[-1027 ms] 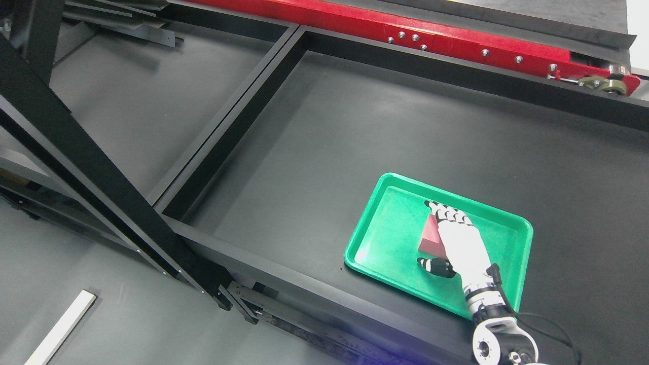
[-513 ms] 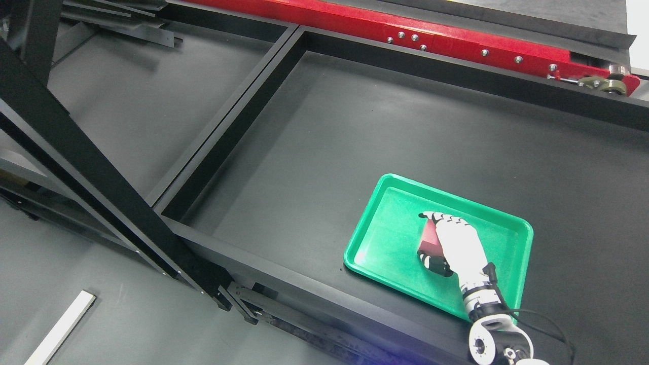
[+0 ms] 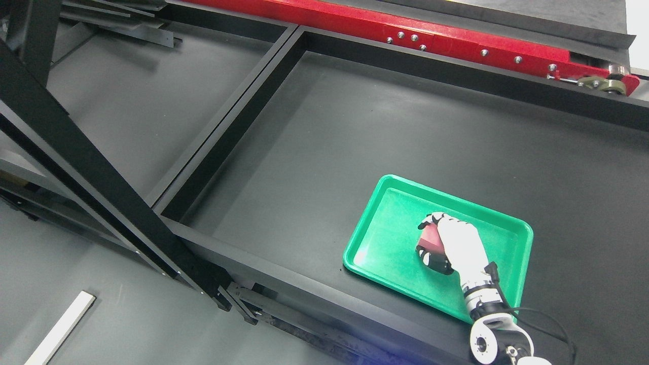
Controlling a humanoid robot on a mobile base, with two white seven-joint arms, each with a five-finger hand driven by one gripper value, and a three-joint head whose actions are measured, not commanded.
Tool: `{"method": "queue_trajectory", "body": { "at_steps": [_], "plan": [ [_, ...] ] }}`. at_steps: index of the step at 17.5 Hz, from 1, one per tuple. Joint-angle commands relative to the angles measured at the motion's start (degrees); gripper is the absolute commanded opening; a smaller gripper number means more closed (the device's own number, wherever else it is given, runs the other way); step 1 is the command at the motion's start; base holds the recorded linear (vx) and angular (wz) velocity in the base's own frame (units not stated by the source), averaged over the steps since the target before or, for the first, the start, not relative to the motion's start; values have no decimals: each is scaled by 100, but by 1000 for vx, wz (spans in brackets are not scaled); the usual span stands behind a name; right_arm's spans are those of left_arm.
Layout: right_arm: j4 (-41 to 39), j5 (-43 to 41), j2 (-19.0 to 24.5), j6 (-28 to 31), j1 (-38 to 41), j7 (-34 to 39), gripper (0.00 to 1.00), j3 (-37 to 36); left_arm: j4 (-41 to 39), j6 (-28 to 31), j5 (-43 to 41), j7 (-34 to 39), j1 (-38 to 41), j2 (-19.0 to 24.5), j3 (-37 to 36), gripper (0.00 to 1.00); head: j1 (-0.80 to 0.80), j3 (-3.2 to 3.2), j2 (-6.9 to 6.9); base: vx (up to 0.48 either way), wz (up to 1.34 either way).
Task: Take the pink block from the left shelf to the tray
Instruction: 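Close the right hand around the pink cube and lift it, then carry the held pink cube while turning toward the blue tray table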
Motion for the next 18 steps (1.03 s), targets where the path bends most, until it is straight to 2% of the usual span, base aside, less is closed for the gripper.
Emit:
{"method": "queue_trajectory", "body": {
  "at_steps": [1, 5, 8, 18],
  "plan": [
    [-34, -570, -100, -440, -23, -1122, 2, -446, 0, -5, -9, 4, 53, 100, 0, 100, 0, 0, 0, 0, 0],
    [-429, -755, -100, -502, -40, -1931, 2, -692, 0, 4, -9, 4, 53, 100, 0, 100, 0, 0, 0, -2, 6],
    [-536, -931, -100, -827, -32, -2345, 2, -938, 0, -5, -9, 4, 53, 100, 0, 100, 0, 0, 0, 0, 0],
    [-606, -1204, -100, -950, 56, -2390, 2, -1053, 0, -5, -9, 4, 53, 100, 0, 100, 0, 0, 0, -36, 91]
  ]
}}
